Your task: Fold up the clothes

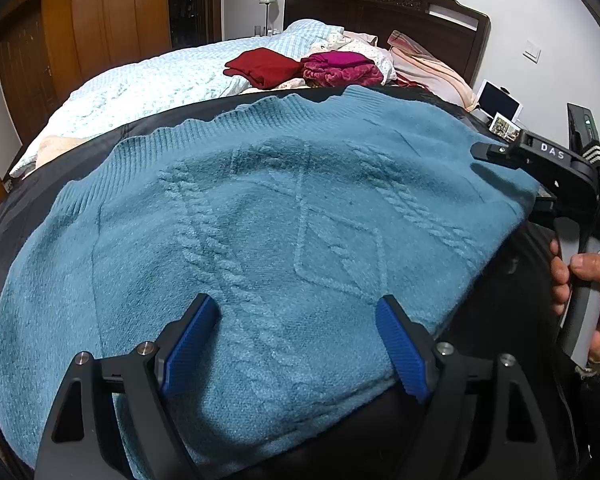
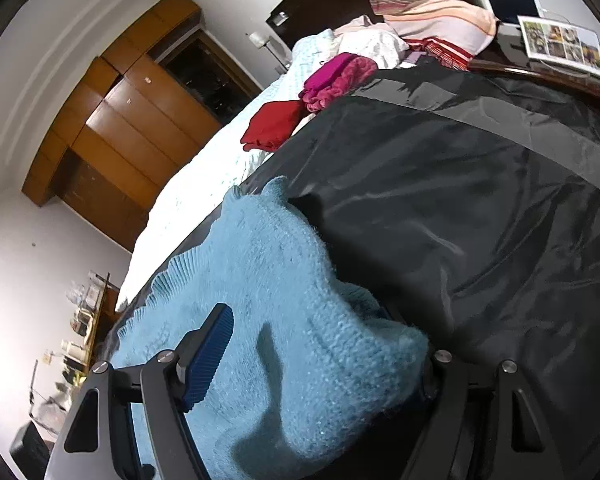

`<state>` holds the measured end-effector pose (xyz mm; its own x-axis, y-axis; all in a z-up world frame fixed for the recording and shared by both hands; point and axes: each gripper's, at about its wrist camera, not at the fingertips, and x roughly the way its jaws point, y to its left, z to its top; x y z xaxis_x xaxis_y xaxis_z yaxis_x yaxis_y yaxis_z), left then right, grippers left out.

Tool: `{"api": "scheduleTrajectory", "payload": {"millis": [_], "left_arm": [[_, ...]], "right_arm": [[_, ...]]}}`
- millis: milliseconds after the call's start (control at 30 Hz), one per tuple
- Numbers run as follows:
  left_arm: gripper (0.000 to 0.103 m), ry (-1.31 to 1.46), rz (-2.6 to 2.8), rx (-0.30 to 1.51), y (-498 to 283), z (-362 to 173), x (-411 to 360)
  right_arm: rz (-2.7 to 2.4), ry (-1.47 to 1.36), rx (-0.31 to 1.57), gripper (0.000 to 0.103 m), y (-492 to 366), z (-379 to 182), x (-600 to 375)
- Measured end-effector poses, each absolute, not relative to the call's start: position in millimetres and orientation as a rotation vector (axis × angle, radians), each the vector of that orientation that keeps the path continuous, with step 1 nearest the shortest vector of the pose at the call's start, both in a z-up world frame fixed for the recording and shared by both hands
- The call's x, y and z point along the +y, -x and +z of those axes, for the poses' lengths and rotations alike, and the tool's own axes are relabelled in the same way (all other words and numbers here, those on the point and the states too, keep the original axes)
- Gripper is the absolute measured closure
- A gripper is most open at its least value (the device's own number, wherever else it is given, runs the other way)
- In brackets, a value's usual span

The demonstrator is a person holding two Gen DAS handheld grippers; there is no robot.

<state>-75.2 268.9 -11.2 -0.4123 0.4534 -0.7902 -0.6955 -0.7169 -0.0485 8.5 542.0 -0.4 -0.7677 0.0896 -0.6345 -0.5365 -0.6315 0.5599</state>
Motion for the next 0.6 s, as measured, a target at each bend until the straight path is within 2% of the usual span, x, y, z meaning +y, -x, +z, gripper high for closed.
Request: {"api": "scheduleTrajectory", "payload": {"millis": [67,133,167,600], "left_arm": [[0.018,1.076,2.151,0.387,73.0,-11.5,270.8],[0.018,1.071,2.155,0.396,70.9,-11.8,272.6],[0.018,1.069,2.157,0.401,69.8,-12.0,273.6],[0.018,1.056,2.153,0.411,65.9,-12.0,276.1]], "right_arm": [[2.413,0.823,1.073,0.037,-7.6,-0.8,542.1],[2.405,0.832,1.071,0.05,-8.9,-2.0,543.6],[2.408,0.835,1.074,0.051,-9.6,-2.4,544.9],[2.422,0.848,1.062,0.052,-9.3,-4.1,547.8]]}}
